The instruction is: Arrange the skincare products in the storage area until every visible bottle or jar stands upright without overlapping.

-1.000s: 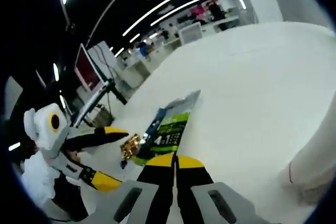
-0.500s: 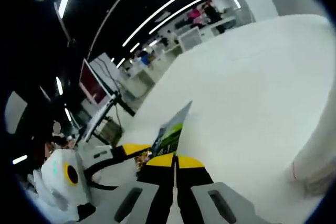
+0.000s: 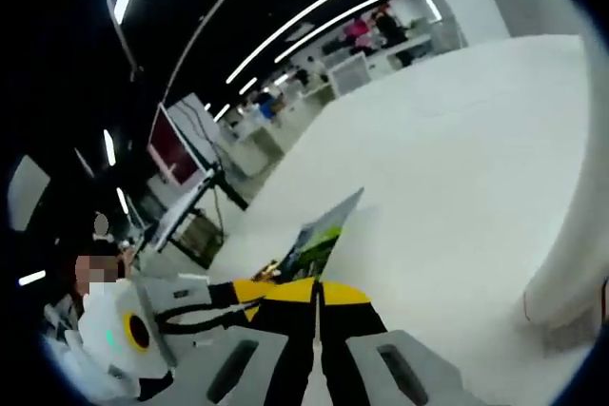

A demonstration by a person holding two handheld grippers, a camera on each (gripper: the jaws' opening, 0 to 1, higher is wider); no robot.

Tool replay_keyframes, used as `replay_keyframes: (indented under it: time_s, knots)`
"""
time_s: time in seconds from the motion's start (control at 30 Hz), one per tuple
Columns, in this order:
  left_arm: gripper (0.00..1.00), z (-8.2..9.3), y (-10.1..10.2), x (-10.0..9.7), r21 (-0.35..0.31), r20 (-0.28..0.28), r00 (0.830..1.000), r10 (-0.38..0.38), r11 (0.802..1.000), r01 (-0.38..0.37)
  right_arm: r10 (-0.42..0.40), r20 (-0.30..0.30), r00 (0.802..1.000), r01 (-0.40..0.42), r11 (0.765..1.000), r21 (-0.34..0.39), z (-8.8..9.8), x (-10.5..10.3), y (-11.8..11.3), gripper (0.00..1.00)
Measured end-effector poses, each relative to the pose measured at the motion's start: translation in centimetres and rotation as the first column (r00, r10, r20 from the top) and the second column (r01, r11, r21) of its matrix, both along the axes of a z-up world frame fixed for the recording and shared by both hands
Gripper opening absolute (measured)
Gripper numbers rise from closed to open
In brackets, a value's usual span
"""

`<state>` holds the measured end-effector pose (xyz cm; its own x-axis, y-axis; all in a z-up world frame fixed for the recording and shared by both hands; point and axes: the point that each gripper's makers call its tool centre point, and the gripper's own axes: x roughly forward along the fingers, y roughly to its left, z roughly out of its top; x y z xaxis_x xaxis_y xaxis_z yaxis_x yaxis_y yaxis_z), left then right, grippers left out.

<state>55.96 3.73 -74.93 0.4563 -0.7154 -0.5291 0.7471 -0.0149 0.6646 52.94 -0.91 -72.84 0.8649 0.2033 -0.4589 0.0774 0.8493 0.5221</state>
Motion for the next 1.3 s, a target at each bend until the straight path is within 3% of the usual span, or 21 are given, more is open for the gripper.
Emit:
replay_keyframes:
  time_s: [0.07,0.13,0.3,0.33,0.47,0.6,0.67,0.7,0.73,0.8,0.87,0.93,1.0,1.1,1.17,1.2,1.3]
  knots:
    - [0.03,-0.1,0.0,-0.1,0.017,0.013,1.0,-0.017,1.0,0.017,0.025,0.0,1.0,-0.024,0.998,-0.053,-0.1,-0.1,-0.1,0.0]
    - [0.03,-0.1,0.0,-0.5,0.014,-0.031,0.999,-0.022,1.0,0.023,0.054,0.002,0.999,-0.053,0.993,-0.106,-0.2,-0.3,-0.1,0.0]
    - [0.02,0.5,0.0,-1.1,-0.006,-0.056,0.998,-0.032,0.999,0.032,0.103,0.012,0.995,-0.098,0.971,-0.217,0.1,-0.7,-0.5,0.0]
    - [0.02,0.4,0.0,-1.2,0.007,-0.051,0.998,-0.038,0.999,0.038,0.122,0.012,0.992,-0.114,0.956,-0.27,0.1,-0.8,-0.8,0.0]
    - [0.02,0.4,0.1,-1.8,0.028,-0.058,0.996,-0.063,0.998,0.064,0.174,0.023,0.985,-0.155,0.924,-0.351,0.8,-1.2,-1.0,0.0]
    - [0.02,1.0,-0.1,-2.7,0.02,-0.085,0.993,-0.087,0.996,0.089,0.275,0.009,0.961,-0.234,0.834,-0.5,1.5,-2.2,-1.5,0.0]
    - [0.02,1.3,-0.2,-3.2,0.027,-0.086,0.991,-0.104,0.994,0.106,0.277,0.007,0.961,-0.248,0.871,-0.424,1.7,-3.0,-1.1,0.0]
    - [0.02,1.5,-0.3,-3.5,0.025,-0.091,0.99,-0.107,0.994,0.11,0.256,0.001,0.967,-0.241,0.914,-0.325,1.8,-3.6,-0.8,0.03]
    - [0.02,1.7,-0.4,-3.7,0.018,-0.1,0.989,-0.111,0.993,0.113,0.252,-0.014,0.968,-0.244,0.918,-0.312,1.9,-4.0,-1.1,0.08]
    - [0.02,2.3,-0.6,-4.2,-0.014,-0.122,0.986,-0.111,0.994,0.11,0.252,-0.006,0.968,-0.235,0.89,-0.39,2.4,-4.6,-1.9,0.13]
    - [0.02,2.7,-0.7,-4.6,-0.034,-0.124,0.985,-0.117,0.993,0.114,0.197,0.029,0.98,-0.183,0.945,-0.271,3.2,-5.5,-1.8,0.09]
    - [0.02,2.8,-0.9,-5.4,-0.054,-0.155,0.98,-0.127,0.991,0.12,0.147,0.04,0.988,-0.141,0.983,-0.119,3.6,-6.3,-1.7,0.11]
    - [0.02,2.9,-1.1,-6.3,-0.071,-0.183,0.972,-0.144,0.989,0.133,0.114,0.035,0.993,-0.113,0.993,-0.033,3.5,-6.9,-1.7,0.13]
    - [0.02,2.7,-1.4,-7.2,-0.093,-0.228,0.962,-0.152,0.987,0.134,0.103,0.004,0.995,-0.103,0.994,-0.03,2.3,-7.7,-2.1,0.2]
    - [0.02,2.4,-1.5,-7.9,-0.096,-0.254,0.952,-0.168,0.984,0.148,0.077,-0.038,0.996,-0.075,0.996,0.051,1.2,-8.3,-2.0,0.23]
    - [0.02,2.4,-1.5,-8.1,-0.092,-0.251,0.953,-0.172,0.984,0.153,0.054,-0.029,0.998,-0.049,0.99,0.133,1.2,-8.4,-1.7,0.23]
    - [0.02,2.5,-1.5,-9.1,-0.094,-0.255,0.947,-0.193,0.98,0.175,0.03,-0.048,0.998,-0.019,0.978,0.207,0.8,-8.8,-1.5,0.25]
